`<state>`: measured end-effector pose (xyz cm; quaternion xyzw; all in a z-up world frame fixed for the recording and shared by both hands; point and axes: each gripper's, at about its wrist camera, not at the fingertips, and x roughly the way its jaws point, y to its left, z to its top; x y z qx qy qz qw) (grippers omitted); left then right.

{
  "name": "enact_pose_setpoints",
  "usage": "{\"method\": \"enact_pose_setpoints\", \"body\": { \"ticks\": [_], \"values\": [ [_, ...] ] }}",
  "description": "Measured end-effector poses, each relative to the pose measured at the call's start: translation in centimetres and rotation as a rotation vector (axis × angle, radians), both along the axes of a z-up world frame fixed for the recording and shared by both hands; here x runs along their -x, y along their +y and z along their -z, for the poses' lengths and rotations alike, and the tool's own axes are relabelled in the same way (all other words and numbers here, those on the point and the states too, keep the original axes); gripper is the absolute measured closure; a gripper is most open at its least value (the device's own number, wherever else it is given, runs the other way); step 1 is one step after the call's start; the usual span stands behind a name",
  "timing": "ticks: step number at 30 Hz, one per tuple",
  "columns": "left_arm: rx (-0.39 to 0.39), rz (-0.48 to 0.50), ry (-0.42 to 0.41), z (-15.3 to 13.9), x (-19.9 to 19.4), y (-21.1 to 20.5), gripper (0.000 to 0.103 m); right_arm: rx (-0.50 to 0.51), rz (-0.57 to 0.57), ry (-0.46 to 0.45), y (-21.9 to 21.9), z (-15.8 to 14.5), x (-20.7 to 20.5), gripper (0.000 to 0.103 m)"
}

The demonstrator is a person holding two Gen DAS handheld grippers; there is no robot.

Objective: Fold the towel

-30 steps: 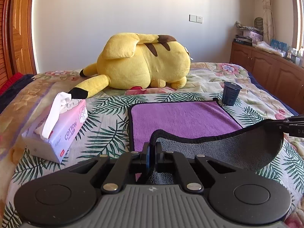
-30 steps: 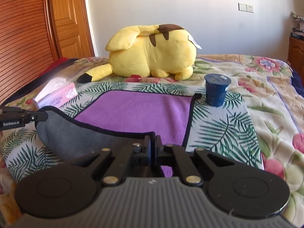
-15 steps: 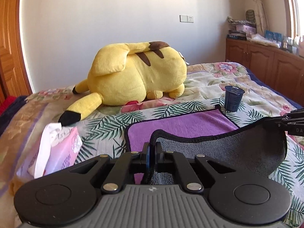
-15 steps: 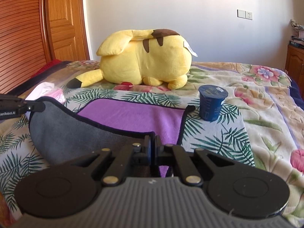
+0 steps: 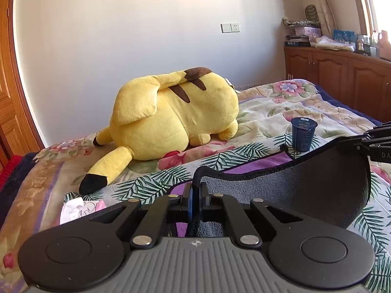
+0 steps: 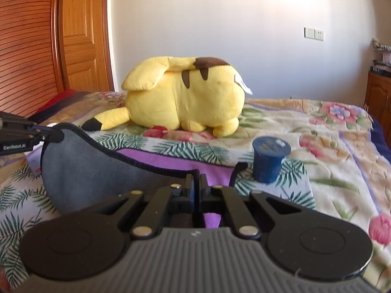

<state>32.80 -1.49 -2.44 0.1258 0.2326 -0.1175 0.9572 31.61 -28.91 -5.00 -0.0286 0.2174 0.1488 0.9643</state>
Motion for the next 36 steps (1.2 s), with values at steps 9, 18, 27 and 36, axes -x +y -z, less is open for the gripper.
{"method": "enact_pose_setpoints", "body": {
  "ticks": [9, 18, 27, 36],
  "values": [
    [0.024, -0.046, -0.077, -1.1, -1.1, 0.3, 0.103, 0.013, 0.024, -0.069, 0.1, -0.9, -1.8, 0.099],
    [0.005, -0.035, -0.090, -1.5, -3.5, 0.1, 0.103, 0.056, 0.028, -0.111, 0.7, -1.0, -4.2, 0.099],
    [0.086, -0.074, -0.032, -0.4, -6.8, 1.2, 0.103, 0.076, 0.066, -0.180, 0.7, -0.2, -6.4, 0.099],
    [0.086, -0.098, 0.016, 2.8, -9.8, 1.2, 0.103, 0.138, 0.066, -0.129, 1.7, 2.5, -9.3, 0.099]
  ]
}}
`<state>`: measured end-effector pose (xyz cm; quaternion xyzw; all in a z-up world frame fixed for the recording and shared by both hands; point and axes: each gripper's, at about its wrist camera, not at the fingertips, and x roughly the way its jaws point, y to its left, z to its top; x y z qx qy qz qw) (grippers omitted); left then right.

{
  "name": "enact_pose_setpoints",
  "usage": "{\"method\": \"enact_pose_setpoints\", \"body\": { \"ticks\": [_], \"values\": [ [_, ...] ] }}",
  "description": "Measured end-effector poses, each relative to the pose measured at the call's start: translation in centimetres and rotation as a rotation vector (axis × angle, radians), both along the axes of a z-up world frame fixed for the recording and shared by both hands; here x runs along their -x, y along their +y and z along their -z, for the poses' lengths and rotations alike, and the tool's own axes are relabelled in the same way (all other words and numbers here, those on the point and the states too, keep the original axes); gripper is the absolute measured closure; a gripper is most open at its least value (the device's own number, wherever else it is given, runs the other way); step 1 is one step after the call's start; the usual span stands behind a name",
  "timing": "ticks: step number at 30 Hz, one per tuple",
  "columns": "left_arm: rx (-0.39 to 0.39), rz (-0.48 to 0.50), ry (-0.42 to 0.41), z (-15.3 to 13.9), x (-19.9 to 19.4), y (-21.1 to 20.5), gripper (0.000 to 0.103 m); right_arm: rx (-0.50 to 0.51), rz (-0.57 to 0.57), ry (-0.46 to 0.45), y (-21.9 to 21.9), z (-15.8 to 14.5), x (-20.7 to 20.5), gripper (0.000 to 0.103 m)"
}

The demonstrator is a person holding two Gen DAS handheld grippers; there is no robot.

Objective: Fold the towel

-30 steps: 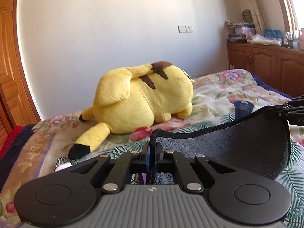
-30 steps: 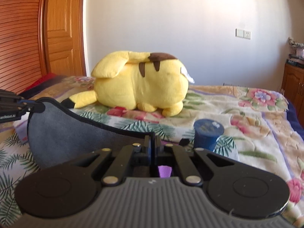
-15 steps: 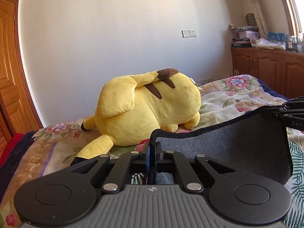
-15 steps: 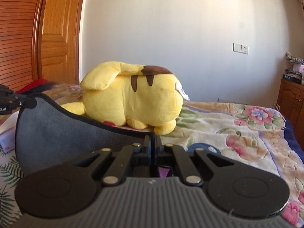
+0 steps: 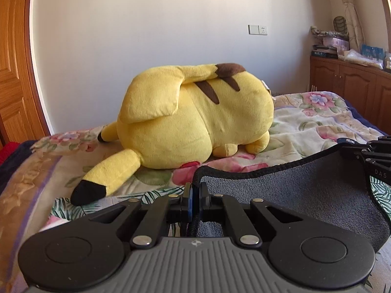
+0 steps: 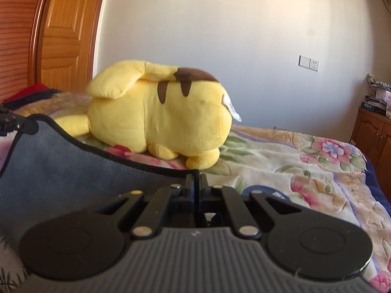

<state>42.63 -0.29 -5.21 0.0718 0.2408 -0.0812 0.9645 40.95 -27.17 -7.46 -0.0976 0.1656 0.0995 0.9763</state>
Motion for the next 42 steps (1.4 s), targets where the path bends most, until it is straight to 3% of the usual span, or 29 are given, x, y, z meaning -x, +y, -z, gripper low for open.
{"method": "enact_pose_setpoints", "body": {
  "ticks": [7, 14, 17, 21, 27, 35, 42],
  "values": [
    [-0.022, -0.015, 0.069, 3.3, -1.8, -0.2, 0.103, 0.041, -0.003, 0.068, 0.6, 2.4, -1.1, 0.099],
    [-0.028, -0.016, 0.095, 3.6, -2.0, -0.8, 0.102, 0.027, -0.002, 0.132, 0.4, 3.3, -1.5, 0.098],
    [-0.039, -0.013, 0.083, 2.9, -1.4, -0.9, 0.090, 0.021, 0.009, 0.138, 0.3, 2.9, -1.3, 0.088],
    [-0.029, -0.014, 0.073, 1.3, 0.0, -0.8, 0.079, 0.014, 0.013, 0.131, 0.1, 1.5, -0.3, 0.088],
    [-0.014, -0.021, 0.050, -2.4, 3.0, -0.8, 0.072, -0.017, -0.003, 0.114, -0.2, -2.4, 2.4, 0.087],
    [-0.010, -0.009, 0.023, -7.5, 7.2, -1.6, 0.070, -0.076, -0.029, 0.102, -0.5, -7.6, 7.1, 0.087],
    [-0.015, 0.016, -0.002, -11.2, 11.0, -2.3, 0.066, -0.085, -0.043, 0.095, -0.6, -10.3, 11.1, 0.087]
  ]
}}
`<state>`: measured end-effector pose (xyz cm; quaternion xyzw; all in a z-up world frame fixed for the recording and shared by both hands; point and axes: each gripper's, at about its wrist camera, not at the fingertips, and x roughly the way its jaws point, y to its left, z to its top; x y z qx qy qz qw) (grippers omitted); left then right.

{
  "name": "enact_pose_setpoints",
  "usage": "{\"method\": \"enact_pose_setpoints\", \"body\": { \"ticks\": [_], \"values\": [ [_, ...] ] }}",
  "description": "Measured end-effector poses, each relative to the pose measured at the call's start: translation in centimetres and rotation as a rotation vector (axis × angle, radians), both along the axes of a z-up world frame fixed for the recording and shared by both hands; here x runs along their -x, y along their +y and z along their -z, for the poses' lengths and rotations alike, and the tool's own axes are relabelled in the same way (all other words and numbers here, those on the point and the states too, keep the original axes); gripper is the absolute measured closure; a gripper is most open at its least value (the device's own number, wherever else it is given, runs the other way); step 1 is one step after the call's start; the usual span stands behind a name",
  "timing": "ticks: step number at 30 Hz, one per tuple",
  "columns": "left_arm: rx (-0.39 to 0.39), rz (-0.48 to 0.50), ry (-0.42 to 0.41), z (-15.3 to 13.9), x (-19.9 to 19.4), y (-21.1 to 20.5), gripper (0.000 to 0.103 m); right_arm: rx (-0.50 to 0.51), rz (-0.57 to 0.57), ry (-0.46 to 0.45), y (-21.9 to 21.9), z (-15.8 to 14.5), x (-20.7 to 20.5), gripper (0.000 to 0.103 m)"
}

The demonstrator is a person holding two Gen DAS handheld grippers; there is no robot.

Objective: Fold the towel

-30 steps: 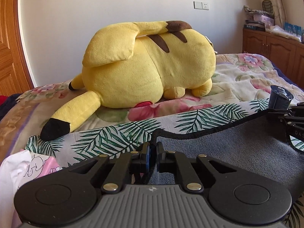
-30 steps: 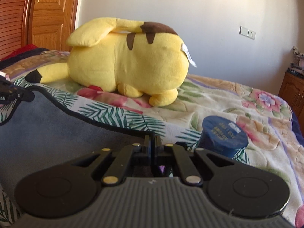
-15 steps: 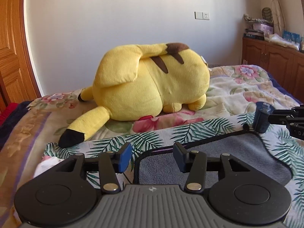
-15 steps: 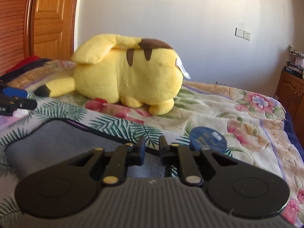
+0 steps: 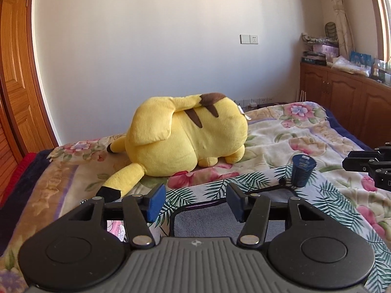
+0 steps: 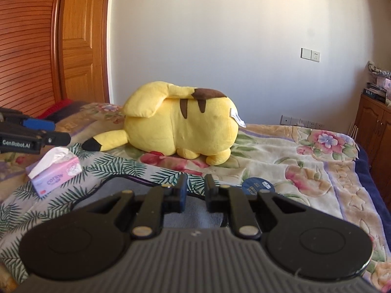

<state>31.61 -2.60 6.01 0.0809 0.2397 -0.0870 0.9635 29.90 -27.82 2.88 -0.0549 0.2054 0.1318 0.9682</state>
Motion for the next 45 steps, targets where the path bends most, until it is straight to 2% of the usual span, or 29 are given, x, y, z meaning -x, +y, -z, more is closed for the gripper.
{"method": "enact_pose_setpoints", "body": {
  "ticks": [5, 7, 12, 17, 21, 29, 32, 35, 38, 40, 42, 45],
  "values": [
    [0.008, 0.016, -0.014, -2.0, 2.8, -0.4, 0.059, -0.004, 0.001, -0.008, -0.4, -1.9, 2.2, 0.085],
    [0.022, 0.021, -0.012, -2.7, 4.1, -0.5, 0.055, -0.005, 0.007, -0.020, -0.5, -2.6, 3.2, 0.062],
    [0.009, 0.041, -0.032, -4.0, 7.2, -1.0, 0.046, -0.016, 0.011, -0.030, -0.3, -3.7, 5.2, 0.062],
    [0.047, 0.035, -0.044, -5.4, 9.9, -1.0, 0.040, -0.039, 0.002, -0.035, 0.0, -4.4, 7.3, 0.062],
    [0.042, 0.036, -0.058, -6.0, 11.4, -1.4, 0.035, -0.039, -0.009, -0.045, 0.5, -4.7, 8.6, 0.062],
    [0.065, 0.022, -0.064, -7.2, 13.7, -1.0, 0.029, -0.039, 0.002, -0.038, 0.8, -5.4, 11.0, 0.062],
    [0.064, 0.023, -0.074, -7.8, 15.2, -0.8, 0.025, -0.041, 0.007, -0.039, 0.9, -5.7, 12.1, 0.058],
    [0.063, 0.017, -0.094, -8.3, 16.9, -0.4, 0.018, -0.045, 0.010, -0.048, 1.1, -6.0, 13.4, 0.046],
    [0.087, 0.017, -0.087, -8.5, 18.4, 0.3, 0.018, -0.050, 0.009, -0.038, 1.3, -6.0, 14.4, 0.036],
    [0.099, 0.008, -0.090, -8.5, 19.4, 0.8, 0.016, -0.056, 0.006, -0.040, 1.5, -5.9, 15.1, 0.021],
    [0.091, 0.000, -0.094, -8.4, 20.3, 1.0, 0.016, -0.073, -0.001, -0.044, 1.7, -5.8, 15.9, 0.016],
    [0.085, -0.011, -0.090, -8.1, 21.5, 1.3, 0.016, -0.082, -0.003, -0.037, 2.0, -5.4, 16.9, 0.014]
  ]
}}
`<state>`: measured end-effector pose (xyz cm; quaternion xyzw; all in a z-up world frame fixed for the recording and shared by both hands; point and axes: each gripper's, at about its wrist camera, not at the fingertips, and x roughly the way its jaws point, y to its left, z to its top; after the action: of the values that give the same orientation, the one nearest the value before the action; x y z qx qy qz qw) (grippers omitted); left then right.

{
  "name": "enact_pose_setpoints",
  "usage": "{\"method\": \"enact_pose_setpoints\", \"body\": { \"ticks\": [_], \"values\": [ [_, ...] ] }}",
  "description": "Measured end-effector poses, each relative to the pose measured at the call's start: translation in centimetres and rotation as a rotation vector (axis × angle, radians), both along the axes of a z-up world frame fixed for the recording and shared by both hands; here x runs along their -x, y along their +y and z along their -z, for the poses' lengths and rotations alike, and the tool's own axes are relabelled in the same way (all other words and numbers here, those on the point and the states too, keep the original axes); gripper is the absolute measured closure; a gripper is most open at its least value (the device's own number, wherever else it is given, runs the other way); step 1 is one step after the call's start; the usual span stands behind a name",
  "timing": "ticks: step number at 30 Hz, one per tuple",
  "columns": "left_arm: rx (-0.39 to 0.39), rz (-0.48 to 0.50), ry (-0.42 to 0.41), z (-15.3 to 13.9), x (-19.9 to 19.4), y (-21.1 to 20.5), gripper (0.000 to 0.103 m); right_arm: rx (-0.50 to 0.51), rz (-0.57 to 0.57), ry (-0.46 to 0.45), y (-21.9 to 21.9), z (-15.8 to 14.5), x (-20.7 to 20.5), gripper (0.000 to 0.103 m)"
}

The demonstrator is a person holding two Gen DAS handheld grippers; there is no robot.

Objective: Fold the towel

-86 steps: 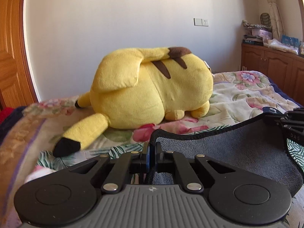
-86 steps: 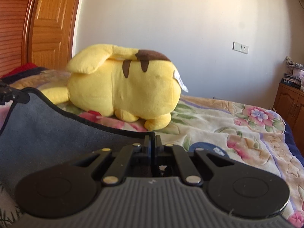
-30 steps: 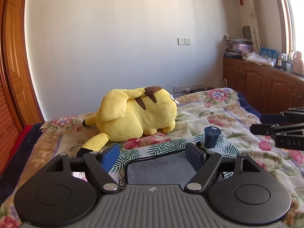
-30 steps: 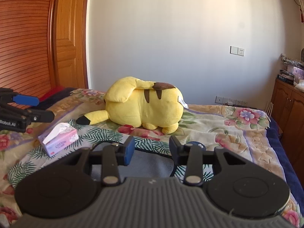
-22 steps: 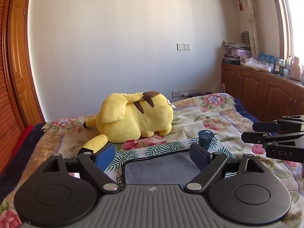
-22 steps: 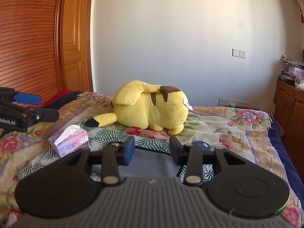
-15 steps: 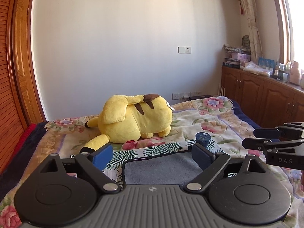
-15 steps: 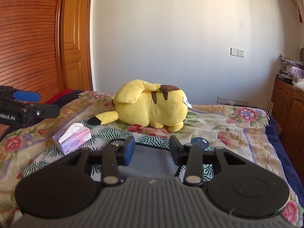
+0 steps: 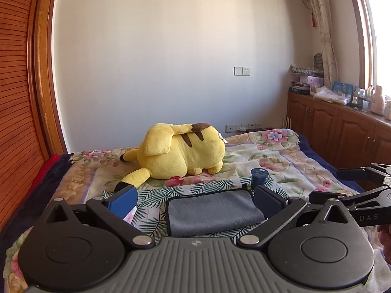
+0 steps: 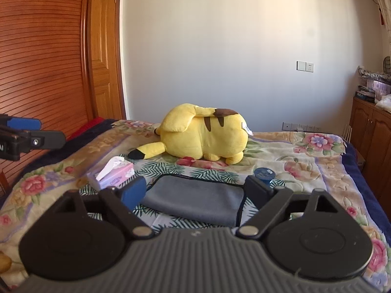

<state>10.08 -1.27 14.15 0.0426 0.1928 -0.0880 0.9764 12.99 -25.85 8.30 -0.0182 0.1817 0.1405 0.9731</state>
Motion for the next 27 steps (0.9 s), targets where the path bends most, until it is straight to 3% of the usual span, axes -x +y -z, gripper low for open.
{"method": "enact_pose_setpoints", "body": {
  "ticks": [6, 27],
  "values": [
    [0.010, -0.017, 0.008, 1.8, 1.9, 0.5, 0.016, -0.028, 0.008, 0.016, -0.1, 1.1, 2.0, 0.000],
    [0.028, -0.038, 0.022, 8.1, 6.5, 0.7, 0.016, -0.010, 0.048, 0.039, -0.4, 4.7, 5.8, 0.000]
  ]
}}
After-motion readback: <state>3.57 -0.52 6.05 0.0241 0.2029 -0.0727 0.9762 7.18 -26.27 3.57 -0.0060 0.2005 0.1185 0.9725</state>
